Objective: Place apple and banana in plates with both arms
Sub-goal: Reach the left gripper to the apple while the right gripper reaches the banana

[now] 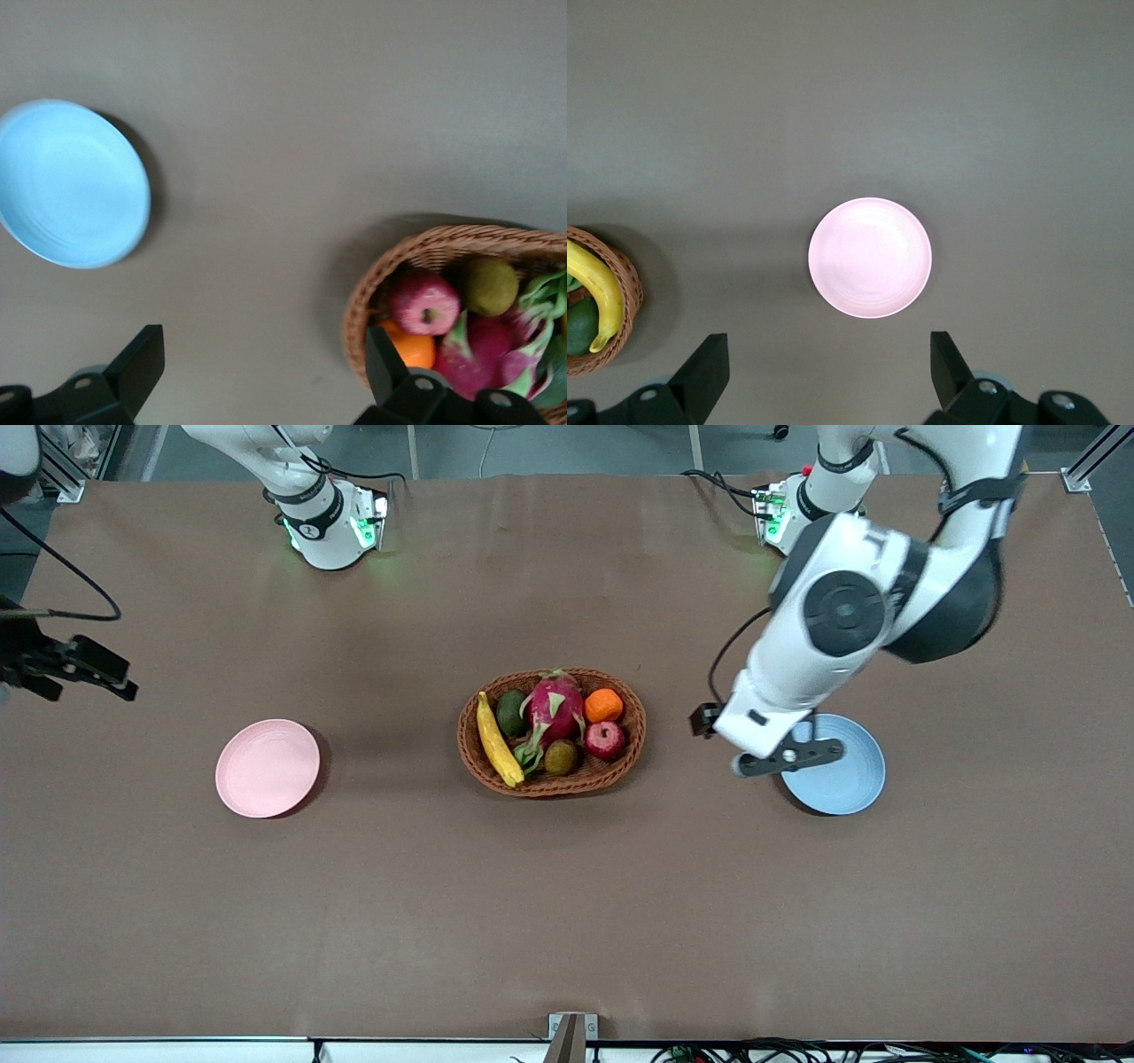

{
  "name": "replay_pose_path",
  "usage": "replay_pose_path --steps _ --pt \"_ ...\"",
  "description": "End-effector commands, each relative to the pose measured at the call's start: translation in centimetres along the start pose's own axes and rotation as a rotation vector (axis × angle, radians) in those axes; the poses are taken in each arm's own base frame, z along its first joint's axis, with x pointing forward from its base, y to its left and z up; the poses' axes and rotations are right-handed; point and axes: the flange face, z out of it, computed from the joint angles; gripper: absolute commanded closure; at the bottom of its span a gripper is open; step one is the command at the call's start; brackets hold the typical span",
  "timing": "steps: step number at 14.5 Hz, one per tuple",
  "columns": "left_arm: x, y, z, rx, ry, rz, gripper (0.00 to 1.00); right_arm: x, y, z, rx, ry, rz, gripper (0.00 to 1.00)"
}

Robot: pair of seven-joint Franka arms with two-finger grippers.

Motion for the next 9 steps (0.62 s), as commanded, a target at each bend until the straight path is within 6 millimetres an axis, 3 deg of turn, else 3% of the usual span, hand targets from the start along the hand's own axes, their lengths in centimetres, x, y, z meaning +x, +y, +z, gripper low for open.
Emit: replay_pose_path --steps 1,4,5,6,8,9 --pt "-1.7 4.3 3.7 0.004 -0.003 -0.118 0.00 2.3 -4.7 4.6 -0.008 -0.052 -0.067 0.00" --pt "-3.1 7.4 8.3 0.018 -0.020 -0.228 0.00 4.0 -10.8 11.3 -0.018 -0.143 -0.162 0.00" --pt "-3.7 8.3 9.9 0.023 -0.029 -0.251 0.00 4.2 -11.9 12.5 -0.017 -0.160 -0.175 0.00" --pt "-4.1 9.2 11.3 0.013 -0.045 -0.302 0.00 4.5 -13.4 15.3 -0.021 -0.201 -0.197 0.00" --pt "-4.1 9.6 13.2 -0.033 -0.057 -0.361 0.00 5.2 -15.0 17.4 -0.023 -0.218 -0.233 0.00" --pt "-4.3 9.8 13.8 -0.073 -0.069 -0.379 0.00 5.1 -16.8 18.0 -0.018 -0.209 -0.258 0.00"
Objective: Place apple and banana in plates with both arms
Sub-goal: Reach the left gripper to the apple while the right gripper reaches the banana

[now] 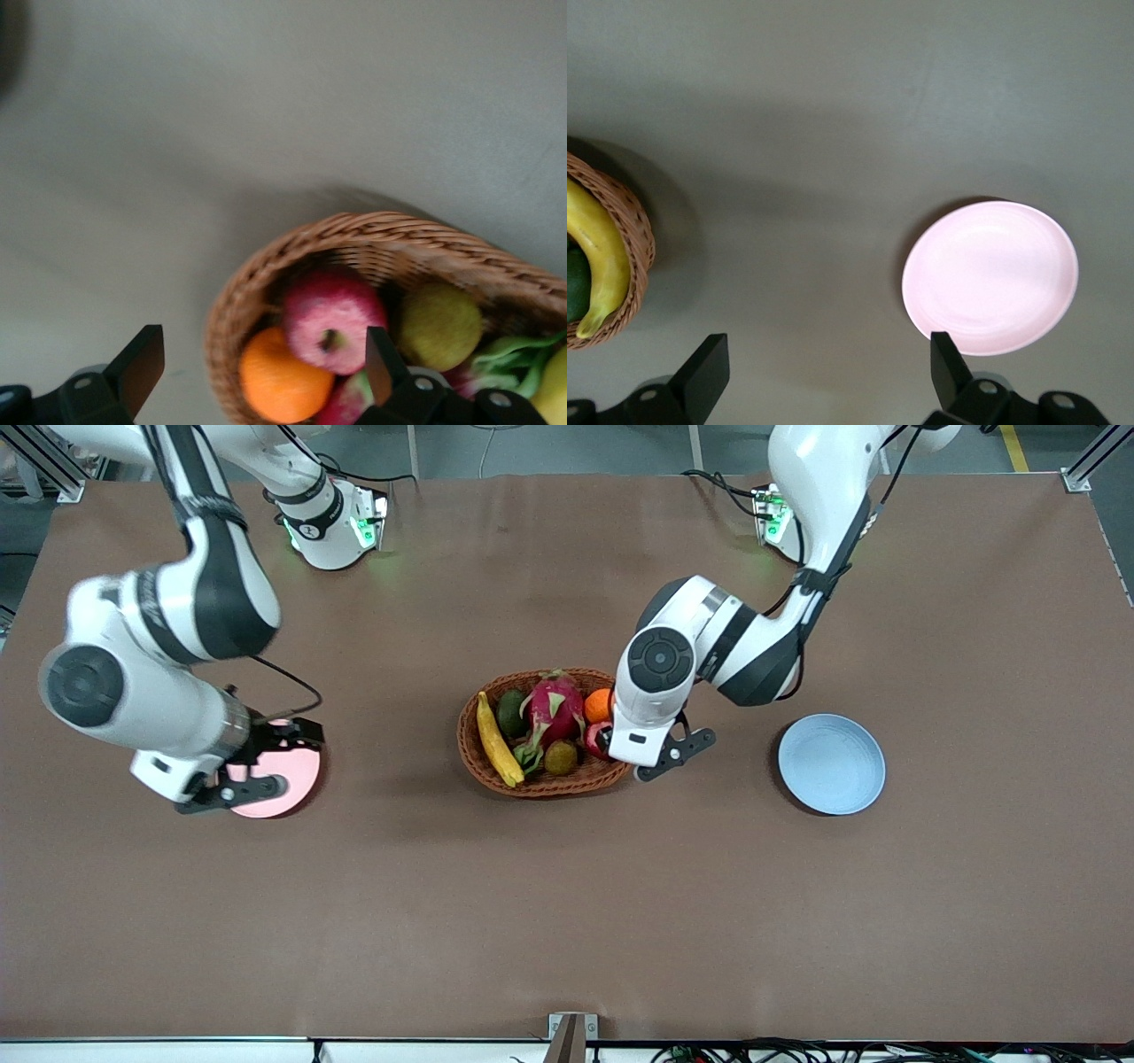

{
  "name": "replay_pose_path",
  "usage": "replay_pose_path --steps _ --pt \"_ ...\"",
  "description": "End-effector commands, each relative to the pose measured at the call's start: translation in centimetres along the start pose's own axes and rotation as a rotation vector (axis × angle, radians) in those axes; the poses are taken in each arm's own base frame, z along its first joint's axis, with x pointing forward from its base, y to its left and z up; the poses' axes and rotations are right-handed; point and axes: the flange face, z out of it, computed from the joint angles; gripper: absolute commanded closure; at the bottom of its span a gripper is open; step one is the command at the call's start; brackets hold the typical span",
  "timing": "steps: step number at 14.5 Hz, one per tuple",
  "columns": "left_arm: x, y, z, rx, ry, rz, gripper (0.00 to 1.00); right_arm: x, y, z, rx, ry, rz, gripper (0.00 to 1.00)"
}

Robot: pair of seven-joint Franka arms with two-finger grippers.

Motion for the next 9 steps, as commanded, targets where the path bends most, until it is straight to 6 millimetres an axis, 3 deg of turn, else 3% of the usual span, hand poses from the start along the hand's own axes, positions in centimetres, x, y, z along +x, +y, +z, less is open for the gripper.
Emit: replay_pose_path --steps 1,5,9 --pt "-0.2 0.2 0.9 -0.081 -0.038 -0.062 0.00 1.3 -3.9 0.2 -0.001 0.024 -0.059 0.00" --pt "-0.4 0.6 4.5 -0.087 -0.039 -0.065 0.00 1.8 -14.0 2.6 -0.002 0.060 -0.192 0.00" --pt "-1.6 1.6 7.1 -0.101 -0.034 -0.096 0.01 2.5 -18.8 7.6 0.030 0.024 -0.241 0.00"
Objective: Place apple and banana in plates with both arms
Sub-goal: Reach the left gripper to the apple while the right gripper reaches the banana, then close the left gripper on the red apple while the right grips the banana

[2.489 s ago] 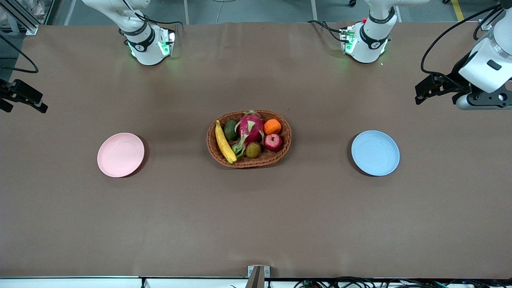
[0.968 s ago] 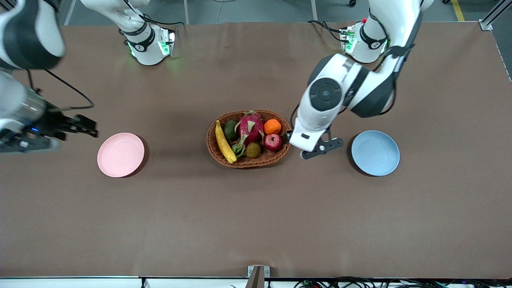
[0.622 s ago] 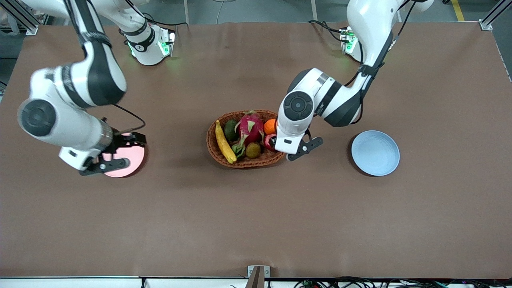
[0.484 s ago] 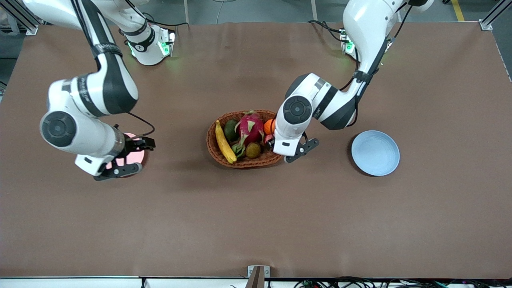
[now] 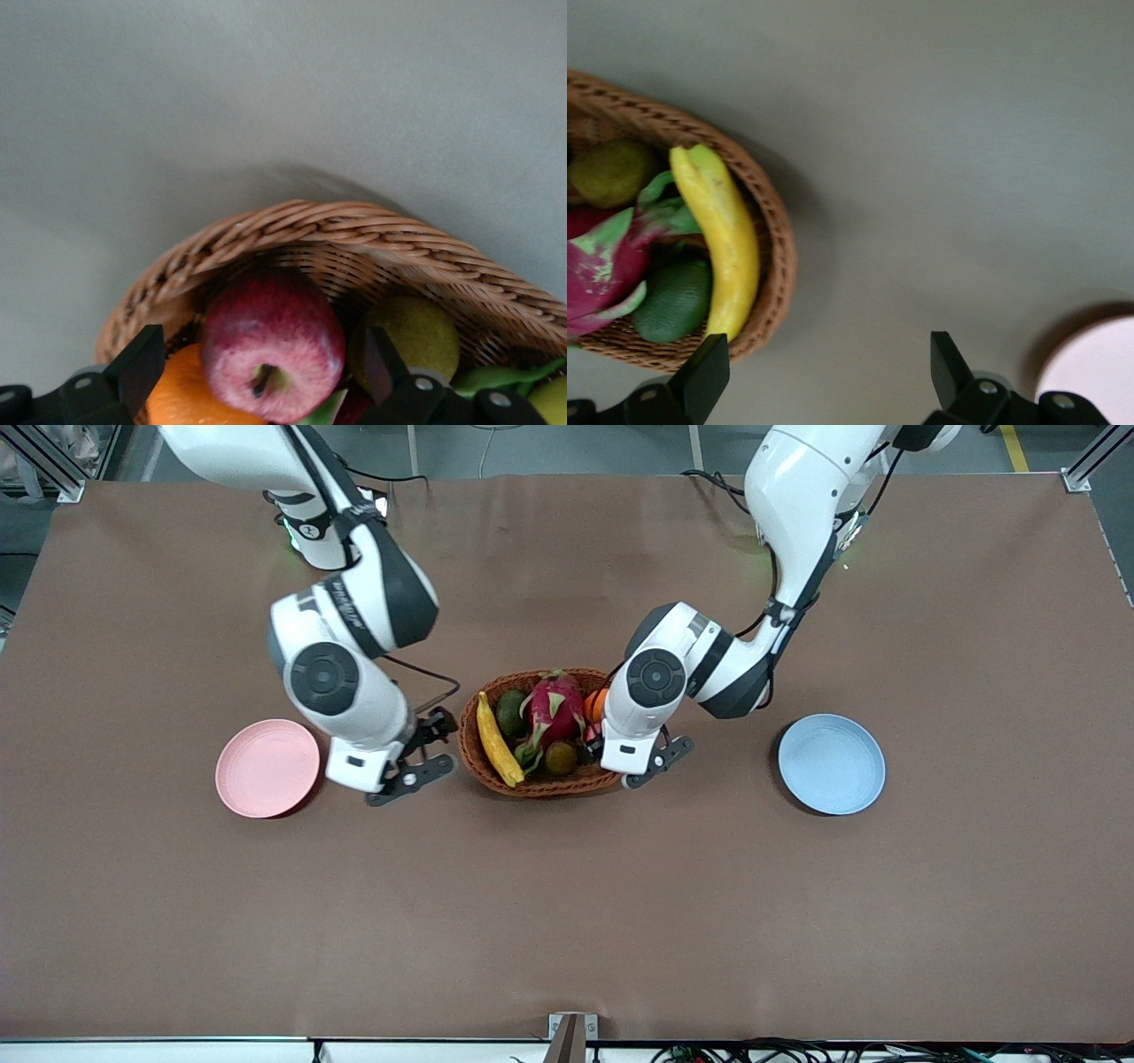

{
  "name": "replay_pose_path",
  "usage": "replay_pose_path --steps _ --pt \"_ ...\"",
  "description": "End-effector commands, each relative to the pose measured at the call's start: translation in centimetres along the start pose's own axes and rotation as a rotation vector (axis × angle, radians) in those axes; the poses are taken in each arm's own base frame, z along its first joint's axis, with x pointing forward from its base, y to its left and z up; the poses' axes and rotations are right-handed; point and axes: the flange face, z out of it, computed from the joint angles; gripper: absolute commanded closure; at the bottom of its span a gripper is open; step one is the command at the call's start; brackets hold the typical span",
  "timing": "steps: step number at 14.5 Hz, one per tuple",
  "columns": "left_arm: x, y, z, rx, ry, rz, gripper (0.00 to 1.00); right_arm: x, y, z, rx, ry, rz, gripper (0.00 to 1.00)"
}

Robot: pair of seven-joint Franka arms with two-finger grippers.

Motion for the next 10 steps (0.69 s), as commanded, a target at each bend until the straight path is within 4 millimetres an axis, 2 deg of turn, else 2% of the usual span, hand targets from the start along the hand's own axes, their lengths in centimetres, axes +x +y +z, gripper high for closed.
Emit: replay_pose_path --steps 1,2,4,5,7,8,9,10 --pt "-0.9 0.4 1.3 -0.015 -0.004 -0.035 0.02 1.6 -1.6 2.9 0.049 0.023 -0.001 0.01" --pt "-0.8 0.4 1.3 -0.016 -0.003 -0.038 0.03 2.0 -3.0 3.6 0.047 0.042 -0.020 0.04" --pt "-0.9 0.3 2.2 -0.004 -0.007 -0.036 0.06 2.9 -3.7 5.2 0.046 0.072 -0.024 0.12" --pt "-1.1 0.3 2.4 -0.001 -0.008 -0.034 0.14 3.3 -4.0 5.8 0.045 0.093 -0.027 0.17" --pt "-1.2 0.3 2.7 0.003 -0.008 -0.030 0.58 3.6 -5.2 6.8 0.042 0.104 -0.044 0.24" --pt "-1.3 0.4 2.6 0.002 -0.006 -0.029 0.74 3.8 -5.2 7.0 0.041 0.121 -0.043 0.25" --pt "-1.3 0.4 2.3 -0.002 -0.005 -0.029 0.81 3.9 -5.4 7.0 0.041 0.127 -0.045 0.26" --pt "-1.2 0.5 1.7 -0.006 -0.001 -0.029 0.83 3.9 -5.6 7.8 0.041 0.118 -0.048 0.26"
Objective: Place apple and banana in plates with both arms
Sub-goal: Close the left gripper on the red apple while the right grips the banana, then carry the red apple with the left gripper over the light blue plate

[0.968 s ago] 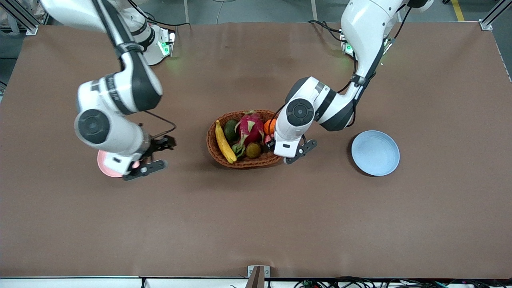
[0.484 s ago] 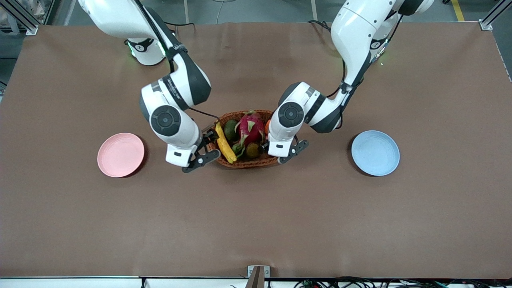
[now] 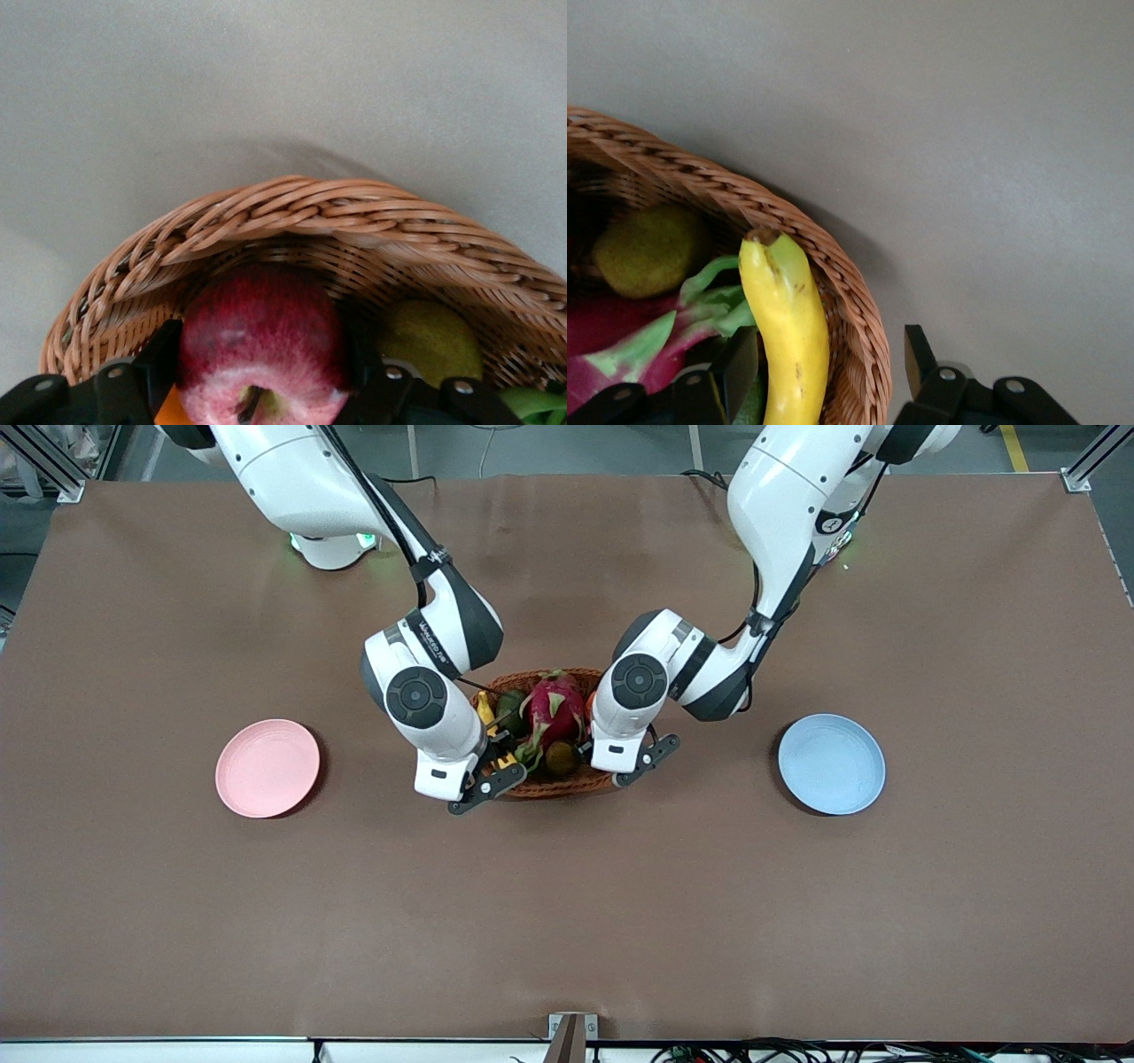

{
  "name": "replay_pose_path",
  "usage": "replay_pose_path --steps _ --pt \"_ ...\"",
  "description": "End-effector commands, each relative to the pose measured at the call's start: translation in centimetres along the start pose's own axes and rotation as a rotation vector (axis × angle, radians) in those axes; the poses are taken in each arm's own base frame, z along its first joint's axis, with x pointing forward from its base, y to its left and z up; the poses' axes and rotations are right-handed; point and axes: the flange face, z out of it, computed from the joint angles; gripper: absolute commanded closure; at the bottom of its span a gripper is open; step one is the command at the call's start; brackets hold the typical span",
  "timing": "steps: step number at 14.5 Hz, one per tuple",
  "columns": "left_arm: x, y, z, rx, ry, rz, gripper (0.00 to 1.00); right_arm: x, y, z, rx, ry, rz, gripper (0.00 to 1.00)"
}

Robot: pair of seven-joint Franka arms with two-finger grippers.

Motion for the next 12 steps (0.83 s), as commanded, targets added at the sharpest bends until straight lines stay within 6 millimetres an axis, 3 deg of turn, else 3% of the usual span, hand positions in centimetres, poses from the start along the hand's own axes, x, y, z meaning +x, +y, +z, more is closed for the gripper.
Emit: replay_pose_path --steps 1,4,7,10,12 --pt "-0.4 0.3 -2.2 -0.029 0.014 -0.003 0.83 0.3 -0.7 0.6 0.016 0.004 0.000 0.26" --pt "0.4 -1.0 -9.8 -0.040 0.028 -0.004 0.83 0.3 -2.1 0.9 0.025 0.002 -0.013 0.26" --pt "4.7 -3.4 -16.4 -0.073 0.046 -0.010 0.83 0.2 -2.4 0.9 0.036 0.000 -0.008 0.26" --pt "10.1 -7.2 -19.6 -0.025 0.073 0.034 0.82 0.4 -2.7 1.7 0.034 0.016 -0.011 0.26" --pt "13.1 -9.5 -19.8 0.038 0.072 0.036 0.82 0.5 -3.2 2.2 0.032 0.028 -0.020 0.27"
